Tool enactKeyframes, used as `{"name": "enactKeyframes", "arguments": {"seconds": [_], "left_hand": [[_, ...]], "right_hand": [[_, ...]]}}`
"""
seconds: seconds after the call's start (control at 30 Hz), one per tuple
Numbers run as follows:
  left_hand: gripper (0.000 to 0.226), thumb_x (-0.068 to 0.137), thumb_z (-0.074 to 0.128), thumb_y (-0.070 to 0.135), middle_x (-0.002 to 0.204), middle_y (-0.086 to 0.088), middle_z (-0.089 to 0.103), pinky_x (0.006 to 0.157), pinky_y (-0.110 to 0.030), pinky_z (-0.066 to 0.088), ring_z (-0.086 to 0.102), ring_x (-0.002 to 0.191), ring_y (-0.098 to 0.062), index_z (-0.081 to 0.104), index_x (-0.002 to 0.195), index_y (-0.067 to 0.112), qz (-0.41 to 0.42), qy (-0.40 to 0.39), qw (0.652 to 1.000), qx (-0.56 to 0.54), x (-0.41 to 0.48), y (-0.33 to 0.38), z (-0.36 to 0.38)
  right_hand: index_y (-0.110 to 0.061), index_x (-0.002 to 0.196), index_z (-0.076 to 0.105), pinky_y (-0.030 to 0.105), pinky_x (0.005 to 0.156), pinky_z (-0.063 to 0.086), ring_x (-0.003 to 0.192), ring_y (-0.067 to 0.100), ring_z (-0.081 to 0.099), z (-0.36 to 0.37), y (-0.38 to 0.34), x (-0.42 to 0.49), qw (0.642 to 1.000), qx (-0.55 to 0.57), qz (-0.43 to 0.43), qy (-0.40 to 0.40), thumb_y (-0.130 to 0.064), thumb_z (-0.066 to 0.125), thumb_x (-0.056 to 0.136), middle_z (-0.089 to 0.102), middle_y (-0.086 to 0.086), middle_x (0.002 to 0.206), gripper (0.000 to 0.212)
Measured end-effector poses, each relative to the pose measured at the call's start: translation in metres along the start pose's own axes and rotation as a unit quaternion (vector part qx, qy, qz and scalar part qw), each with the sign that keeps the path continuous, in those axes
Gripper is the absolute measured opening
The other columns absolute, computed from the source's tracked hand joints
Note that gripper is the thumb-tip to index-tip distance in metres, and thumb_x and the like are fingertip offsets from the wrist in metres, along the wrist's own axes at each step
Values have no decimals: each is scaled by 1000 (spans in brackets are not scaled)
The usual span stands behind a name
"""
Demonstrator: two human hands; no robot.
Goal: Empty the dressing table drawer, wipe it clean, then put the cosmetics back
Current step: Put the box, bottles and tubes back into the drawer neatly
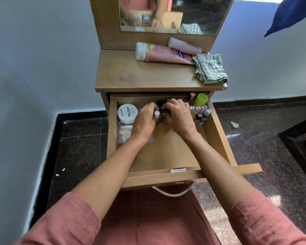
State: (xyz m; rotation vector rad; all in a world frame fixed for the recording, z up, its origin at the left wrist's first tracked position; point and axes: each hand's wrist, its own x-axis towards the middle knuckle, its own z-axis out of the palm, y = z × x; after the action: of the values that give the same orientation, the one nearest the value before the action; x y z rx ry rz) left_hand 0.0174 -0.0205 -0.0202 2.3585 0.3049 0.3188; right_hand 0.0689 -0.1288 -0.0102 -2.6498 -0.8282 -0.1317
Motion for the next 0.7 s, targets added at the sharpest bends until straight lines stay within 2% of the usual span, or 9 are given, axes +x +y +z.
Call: {"name": "enactKeyframes", "arguments": {"seconds": [0.27, 0.5, 0.7], "left_hand": [[15, 85, 54, 0, 105, -14, 61, 76, -38, 47, 57, 95, -28, 57, 100, 2, -1, 12, 1000, 6, 0, 0, 0], [22, 85, 56, 0, 109, -14, 61, 80, -36, 50, 59, 97, -27, 57, 107, 3, 1, 12, 1000, 0, 0, 2, -1], [24, 80, 64, -1, 106, -8, 62, 81, -27, 50, 59, 95, -18, 61, 104, 6, 11, 12, 1000, -23, 4, 7, -15]], "right_hand": [[-11, 113, 61, 35, 91, 30, 111, 28, 47, 0, 1, 0, 1000, 1, 1, 3, -8, 55, 84, 59, 8, 116, 29], [-10, 109, 63, 36, 89, 33, 106, 29, 49, -1, 1, -2, 999, 23, 3, 24, -7, 57, 83, 61, 9, 111, 27], [-4, 100, 67, 37, 87, 46, 97, 27, 56, -13, -1, 2, 991, 121, 4, 63, -3, 60, 81, 64, 12, 102, 20]]}}
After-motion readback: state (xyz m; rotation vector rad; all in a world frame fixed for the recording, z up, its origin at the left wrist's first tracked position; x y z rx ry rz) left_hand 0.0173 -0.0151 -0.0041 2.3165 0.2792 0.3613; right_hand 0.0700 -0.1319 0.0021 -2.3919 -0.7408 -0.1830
